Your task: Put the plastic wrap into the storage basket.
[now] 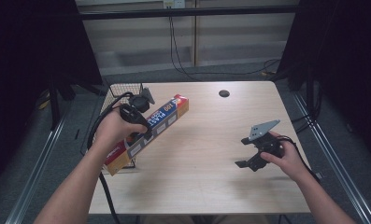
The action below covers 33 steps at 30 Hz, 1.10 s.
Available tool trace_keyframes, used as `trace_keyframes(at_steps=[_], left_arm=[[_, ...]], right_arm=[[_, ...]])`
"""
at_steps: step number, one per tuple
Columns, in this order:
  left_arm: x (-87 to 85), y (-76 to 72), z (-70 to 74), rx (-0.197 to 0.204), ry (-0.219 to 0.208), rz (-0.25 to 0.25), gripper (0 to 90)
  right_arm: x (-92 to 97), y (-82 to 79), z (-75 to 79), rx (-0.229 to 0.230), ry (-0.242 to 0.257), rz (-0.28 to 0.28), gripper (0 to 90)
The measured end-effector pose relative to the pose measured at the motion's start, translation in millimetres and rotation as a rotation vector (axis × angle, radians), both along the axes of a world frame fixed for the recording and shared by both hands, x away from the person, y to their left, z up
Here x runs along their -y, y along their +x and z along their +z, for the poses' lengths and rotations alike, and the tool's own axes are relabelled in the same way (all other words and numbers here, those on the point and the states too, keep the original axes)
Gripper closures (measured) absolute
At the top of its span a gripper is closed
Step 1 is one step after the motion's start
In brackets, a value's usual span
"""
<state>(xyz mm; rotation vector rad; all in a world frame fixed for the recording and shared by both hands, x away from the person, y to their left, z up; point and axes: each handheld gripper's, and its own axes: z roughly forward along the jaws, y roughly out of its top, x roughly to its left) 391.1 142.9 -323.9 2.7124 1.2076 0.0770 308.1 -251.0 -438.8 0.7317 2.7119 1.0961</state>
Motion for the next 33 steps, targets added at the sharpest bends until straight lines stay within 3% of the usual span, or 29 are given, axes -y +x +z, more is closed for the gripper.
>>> trace_keyframes(at_steps=[6, 21, 33], left_arm=[[-8.6, 3.2, 2.9, 0.013, -0.02, 0.064, 43.9], [-25.1, 10.1, 6.4, 0.013, -0.026, 0.136, 43.9], [-37.5, 14.8, 9.4, 0.022, -0.031, 0.223, 43.9]], right_arm=[[1.9, -0.3, -0.1, -0.001, 0.013, 0.001, 6.6], [2.4, -0.8, -0.5, 0.01, 0.008, -0.004, 6.5], [1.7, -0.9, -1.8, 0.014, 0.002, -0.008, 6.1]])
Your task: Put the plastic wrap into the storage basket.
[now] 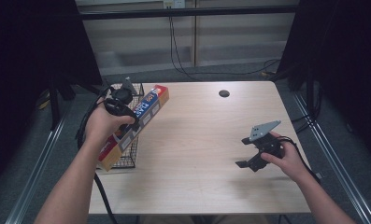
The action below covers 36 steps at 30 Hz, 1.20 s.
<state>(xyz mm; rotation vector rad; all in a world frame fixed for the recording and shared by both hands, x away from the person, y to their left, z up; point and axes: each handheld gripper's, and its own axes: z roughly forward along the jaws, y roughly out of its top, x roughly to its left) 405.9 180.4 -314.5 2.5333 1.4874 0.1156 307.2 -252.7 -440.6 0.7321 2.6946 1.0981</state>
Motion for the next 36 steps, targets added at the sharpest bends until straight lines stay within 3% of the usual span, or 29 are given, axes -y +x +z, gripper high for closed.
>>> trace_keyframes(at_steps=[21, 36], left_arm=[[-26.1, 4.9, -3.9, 0.018, 0.005, 0.176, 44.2], [-39.2, 8.4, -12.0, 0.003, -0.006, 0.27, 44.2]], right_arm=[[1.5, -0.1, 1.9, 0.001, 0.023, -0.002, 6.0], [1.0, 0.2, 2.3, 0.004, 0.024, 0.003, 6.0]])
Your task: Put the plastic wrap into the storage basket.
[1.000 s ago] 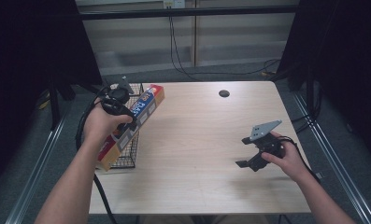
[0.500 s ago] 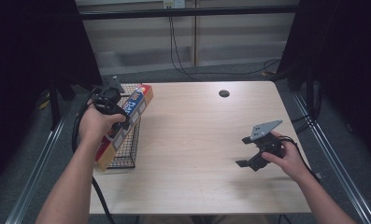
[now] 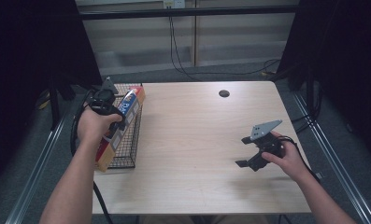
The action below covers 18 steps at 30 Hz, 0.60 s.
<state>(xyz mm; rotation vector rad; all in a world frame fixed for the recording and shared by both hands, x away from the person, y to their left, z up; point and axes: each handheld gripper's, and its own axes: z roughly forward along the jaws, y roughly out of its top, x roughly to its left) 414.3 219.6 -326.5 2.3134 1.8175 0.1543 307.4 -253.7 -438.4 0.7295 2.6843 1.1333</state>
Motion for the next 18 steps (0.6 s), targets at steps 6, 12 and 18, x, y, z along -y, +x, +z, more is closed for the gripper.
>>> trace_keyframes(at_steps=[6, 12, 18], left_arm=[[-9.2, 1.6, -5.6, -0.004, -0.016, 0.064, 44.2], [-13.7, 2.9, -12.9, -0.015, -0.024, 0.118, 44.0], [-14.6, 4.5, -19.9, -0.024, -0.018, 0.172, 44.0]], right_arm=[[0.1, 0.3, 0.2, -0.007, 0.006, -0.005, 6.0], [0.9, 0.6, 0.7, -0.004, 0.013, -0.004, 6.0], [0.6, 0.2, 0.5, -0.004, 0.011, -0.003, 6.0]])
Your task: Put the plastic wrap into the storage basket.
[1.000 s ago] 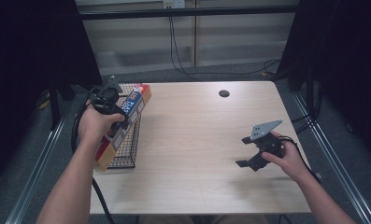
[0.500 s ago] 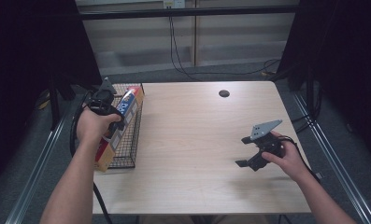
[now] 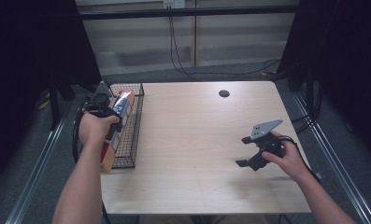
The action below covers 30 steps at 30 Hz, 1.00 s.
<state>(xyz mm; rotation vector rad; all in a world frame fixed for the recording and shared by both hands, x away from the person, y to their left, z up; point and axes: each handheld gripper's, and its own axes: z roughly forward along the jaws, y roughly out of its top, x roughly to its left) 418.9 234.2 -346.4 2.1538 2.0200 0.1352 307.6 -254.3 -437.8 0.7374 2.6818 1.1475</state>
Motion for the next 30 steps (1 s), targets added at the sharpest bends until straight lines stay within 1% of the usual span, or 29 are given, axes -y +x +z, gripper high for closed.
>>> trace_keyframes(at_steps=[3, 5, 6, 8, 11, 12, 16, 17, 19, 20, 21, 22, 23, 24, 26, 27, 28, 29, 30], left_arm=[[-0.1, 0.5, -3.0, 0.005, -0.003, 0.025, 44.0], [-0.7, 1.2, -3.6, -0.002, -0.007, 0.034, 44.0], [-0.6, 1.3, -4.0, -0.005, -0.017, 0.049, 44.0], [-0.9, 1.3, -3.7, -0.004, -0.008, 0.054, 44.0], [-0.8, 0.9, -4.1, -0.003, -0.004, 0.061, 43.9], [0.6, 0.6, -4.4, -0.003, 0.002, 0.056, 43.9], [3.1, -0.1, -5.6, -0.007, -0.011, 0.072, 43.9], [1.8, 0.4, -5.9, -0.008, -0.003, 0.053, 43.9], [3.8, 0.3, -7.3, -0.014, -0.009, 0.077, 43.9], [3.8, 0.3, -7.3, -0.014, -0.009, 0.077, 43.8], [2.6, 1.4, -8.3, -0.015, 0.002, 0.067, 43.8], [4.6, 1.0, -9.4, -0.012, -0.007, 0.105, 43.8], [2.1, 1.5, -9.8, -0.009, 0.004, 0.069, 43.8], [3.6, 1.0, -11.2, -0.005, -0.004, 0.091, 43.7], [2.4, 0.9, -12.7, -0.006, 0.001, 0.088, 43.7], [2.0, 1.1, -13.8, -0.009, 0.012, 0.085, 43.7], [2.0, 1.1, -13.8, -0.009, 0.012, 0.085, 43.7], [3.7, 1.1, -16.5, -0.014, -0.002, 0.108, 43.6], [3.5, 1.5, -17.6, -0.018, 0.001, 0.102, 43.6]], right_arm=[[0.5, 0.4, 0.3, 0.002, 0.006, 0.0, 6.0], [0.7, 0.5, 0.6, 0.002, 0.009, -0.002, 6.0], [0.8, 0.6, 0.8, 0.0, 0.01, -0.004, 6.0], [0.9, 1.1, 0.9, -0.002, 0.018, 0.0, 6.0], [1.0, 1.1, 1.7, 0.003, 0.018, 0.0, 6.0], [1.0, 0.7, 2.3, 0.003, 0.02, -0.002, 6.0], [0.9, 1.9, 3.0, 0.0, 0.025, 0.003, 6.0], [0.3, 2.1, 3.0, 0.0, 0.027, 0.003, 6.0], [-1.4, 2.7, 2.0, 0.002, 0.028, 0.009, 6.0], [-2.3, 2.1, 1.4, -0.001, 0.023, 0.008, 6.0], [-2.9, 1.7, 0.8, 0.001, 0.018, 0.011, 6.0], [-3.1, 1.4, 0.7, 0.003, 0.018, 0.011, 6.0], [-3.2, 0.8, 0.8, 0.003, 0.018, 0.013, 6.0], [-3.1, 0.5, 1.0, 0.002, 0.019, 0.014, 6.0], [-2.5, -0.4, 1.4, 0.003, 0.016, 0.011, 6.0], [-2.4, -0.9, 1.3, 0.003, 0.015, 0.011, 6.0], [-2.2, -1.6, 1.5, 0.004, 0.013, 0.005, 6.0], [-2.1, -1.9, 1.3, 0.002, 0.016, 0.007, 6.0], [-2.0, -2.1, 1.3, 0.003, 0.015, 0.012, 6.0]])
